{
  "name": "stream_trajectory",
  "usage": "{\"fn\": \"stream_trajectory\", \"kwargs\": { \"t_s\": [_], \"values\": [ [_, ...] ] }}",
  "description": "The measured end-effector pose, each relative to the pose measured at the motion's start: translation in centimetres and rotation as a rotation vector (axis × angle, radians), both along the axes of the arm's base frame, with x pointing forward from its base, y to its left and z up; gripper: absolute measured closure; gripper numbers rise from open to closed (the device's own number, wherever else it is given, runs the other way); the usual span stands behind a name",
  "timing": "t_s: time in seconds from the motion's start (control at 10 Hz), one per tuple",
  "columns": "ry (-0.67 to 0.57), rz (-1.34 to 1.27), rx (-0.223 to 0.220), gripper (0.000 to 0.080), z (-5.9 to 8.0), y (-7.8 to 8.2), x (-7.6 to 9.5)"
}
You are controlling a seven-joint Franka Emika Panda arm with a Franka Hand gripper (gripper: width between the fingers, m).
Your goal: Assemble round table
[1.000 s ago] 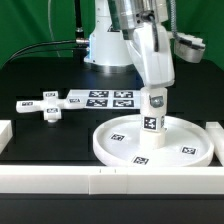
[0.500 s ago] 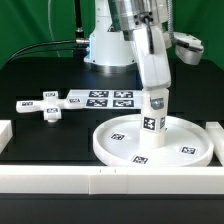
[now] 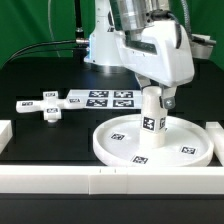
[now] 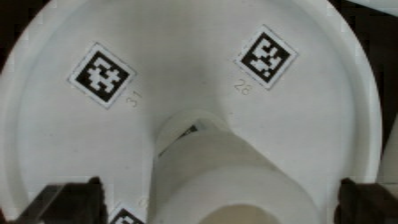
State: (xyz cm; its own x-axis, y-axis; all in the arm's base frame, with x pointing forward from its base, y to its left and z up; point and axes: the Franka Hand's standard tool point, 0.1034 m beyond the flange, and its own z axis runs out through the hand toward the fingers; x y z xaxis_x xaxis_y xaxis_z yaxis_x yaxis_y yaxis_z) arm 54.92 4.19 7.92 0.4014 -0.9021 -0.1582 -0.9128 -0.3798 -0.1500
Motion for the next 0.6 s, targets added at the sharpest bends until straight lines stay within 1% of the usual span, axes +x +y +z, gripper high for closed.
{"fn": "stream_trajectory", "kwargs": {
  "t_s": [0.1, 0.2, 0.3, 0.5, 0.6],
  "values": [
    [-0.020, 0.099, -0.011, 0.0151, 0.0, -0.1, 0.0],
    [-0.039, 0.211, -0.030, 0.0151, 0.0, -0.1, 0.2],
    [-0.062, 0.338, -0.059, 0.0151, 0.3, -0.1, 0.6],
    [-0.102, 0.562, -0.096, 0.0151, 0.6, 0.0, 1.0],
    [-0.117, 0.648, -0.104, 0.0151, 0.7, 0.0, 1.0]
  ]
}}
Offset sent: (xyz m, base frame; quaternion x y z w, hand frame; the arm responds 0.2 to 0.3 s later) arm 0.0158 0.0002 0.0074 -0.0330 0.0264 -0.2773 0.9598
